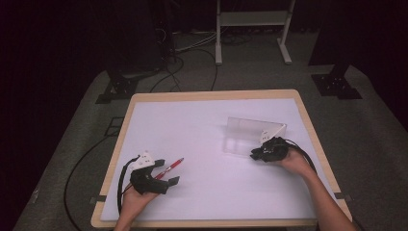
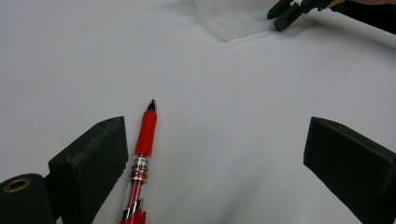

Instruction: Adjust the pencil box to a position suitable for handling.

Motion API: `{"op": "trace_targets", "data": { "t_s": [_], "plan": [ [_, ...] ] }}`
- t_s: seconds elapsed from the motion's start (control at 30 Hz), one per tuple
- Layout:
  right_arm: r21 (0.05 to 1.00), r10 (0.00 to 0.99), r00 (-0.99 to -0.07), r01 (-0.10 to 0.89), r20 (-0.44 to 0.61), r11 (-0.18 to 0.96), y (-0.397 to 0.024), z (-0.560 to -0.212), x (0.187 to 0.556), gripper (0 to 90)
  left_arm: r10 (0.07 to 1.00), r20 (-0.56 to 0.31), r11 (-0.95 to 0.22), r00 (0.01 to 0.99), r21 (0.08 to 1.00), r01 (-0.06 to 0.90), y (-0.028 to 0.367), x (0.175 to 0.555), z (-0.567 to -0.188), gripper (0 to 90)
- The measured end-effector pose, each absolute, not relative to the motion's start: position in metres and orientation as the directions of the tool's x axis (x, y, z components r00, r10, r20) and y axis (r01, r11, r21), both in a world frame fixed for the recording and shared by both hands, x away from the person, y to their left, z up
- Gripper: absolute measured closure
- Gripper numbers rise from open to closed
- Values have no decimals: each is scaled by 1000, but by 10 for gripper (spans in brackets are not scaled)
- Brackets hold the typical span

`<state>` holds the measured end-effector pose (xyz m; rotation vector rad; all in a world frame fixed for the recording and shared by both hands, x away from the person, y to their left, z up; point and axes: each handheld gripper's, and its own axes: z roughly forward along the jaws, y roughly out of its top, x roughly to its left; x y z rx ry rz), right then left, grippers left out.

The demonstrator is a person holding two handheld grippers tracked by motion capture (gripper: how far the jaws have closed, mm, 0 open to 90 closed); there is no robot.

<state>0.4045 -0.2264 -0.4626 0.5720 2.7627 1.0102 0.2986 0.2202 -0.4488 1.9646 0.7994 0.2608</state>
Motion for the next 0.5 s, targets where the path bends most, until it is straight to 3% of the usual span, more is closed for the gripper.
{"op": "trace_targets", "data": {
  "t_s": [0.5],
  "plan": [
    [644,350,-935,231,-61,729,-224,-463,402,858,637,-148,-314,756,847,430,223,299,-448,59]
  ]
}}
